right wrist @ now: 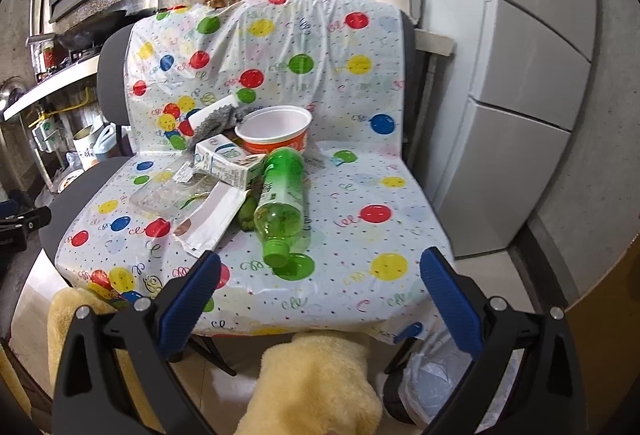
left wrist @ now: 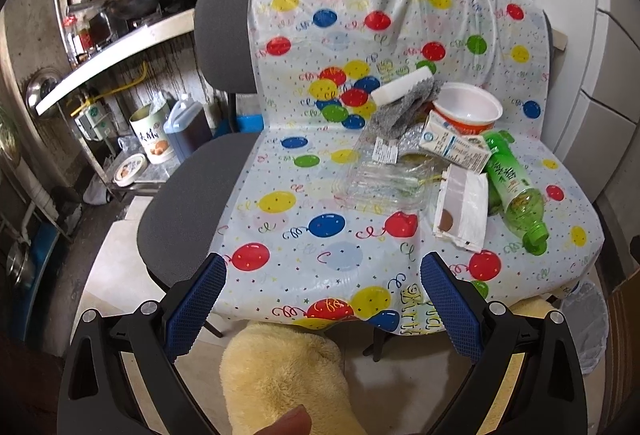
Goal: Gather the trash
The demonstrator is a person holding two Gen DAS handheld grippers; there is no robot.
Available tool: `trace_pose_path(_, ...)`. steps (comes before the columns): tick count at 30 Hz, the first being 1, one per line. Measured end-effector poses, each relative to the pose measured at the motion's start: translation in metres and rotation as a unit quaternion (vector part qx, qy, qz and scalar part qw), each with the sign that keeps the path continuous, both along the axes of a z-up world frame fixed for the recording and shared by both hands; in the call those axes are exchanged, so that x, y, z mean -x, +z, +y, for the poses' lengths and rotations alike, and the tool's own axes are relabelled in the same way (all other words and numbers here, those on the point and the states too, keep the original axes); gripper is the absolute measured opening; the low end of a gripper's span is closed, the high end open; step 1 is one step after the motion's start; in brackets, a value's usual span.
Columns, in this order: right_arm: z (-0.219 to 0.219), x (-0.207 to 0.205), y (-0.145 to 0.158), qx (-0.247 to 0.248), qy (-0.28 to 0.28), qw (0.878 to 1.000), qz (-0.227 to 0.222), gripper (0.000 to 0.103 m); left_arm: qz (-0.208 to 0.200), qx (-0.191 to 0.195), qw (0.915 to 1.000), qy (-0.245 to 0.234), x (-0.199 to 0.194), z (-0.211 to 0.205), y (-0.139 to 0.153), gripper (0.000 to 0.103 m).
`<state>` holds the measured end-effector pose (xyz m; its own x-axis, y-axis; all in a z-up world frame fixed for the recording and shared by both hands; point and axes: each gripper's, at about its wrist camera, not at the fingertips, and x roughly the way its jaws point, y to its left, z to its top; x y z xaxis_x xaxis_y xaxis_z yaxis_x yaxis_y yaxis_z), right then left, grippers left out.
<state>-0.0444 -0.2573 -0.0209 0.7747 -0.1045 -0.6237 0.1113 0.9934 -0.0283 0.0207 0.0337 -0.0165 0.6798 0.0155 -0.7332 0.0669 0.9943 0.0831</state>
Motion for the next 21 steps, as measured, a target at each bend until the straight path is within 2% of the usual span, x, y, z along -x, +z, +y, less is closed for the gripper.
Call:
trace_pose_path(4,0.000,-0.018,-0.009,-0.008,0.003,1.000,-0.005,0.097,0.007,0.006,0.9999,-0.006,-0.011,-0.001,-0.014,0.096)
trace_pose_path(7,-0.005,-0.033,-0.015,-0.038,0.023,0.999,-0.026,0.097,0.007,0.011,0.9998,-0.013,-0.020,-0.004,-0.023,0.096)
trace_pose_path(11,-0.004,-0.060,-0.031,-0.052,0.029,0.998,0.007,0.097,0.004,-0.006,1.0000,-0.005,-0.038,-0.013,-0.034,0.096)
trace_pose_path(15,0.005,-0.081,-0.042,-0.019,0.033,0.999,0.019,0.097,-0.005,0.001,0.9998,-0.018,-0.055,-0.018,-0.044,0.096)
trace_pose_path(21,0.010,-0.113,-0.058,-0.002,0.045,0.998,0.035,0.097,0.020,0.009,0.9995,-0.024,-0.082,-0.023,-0.058,0.096)
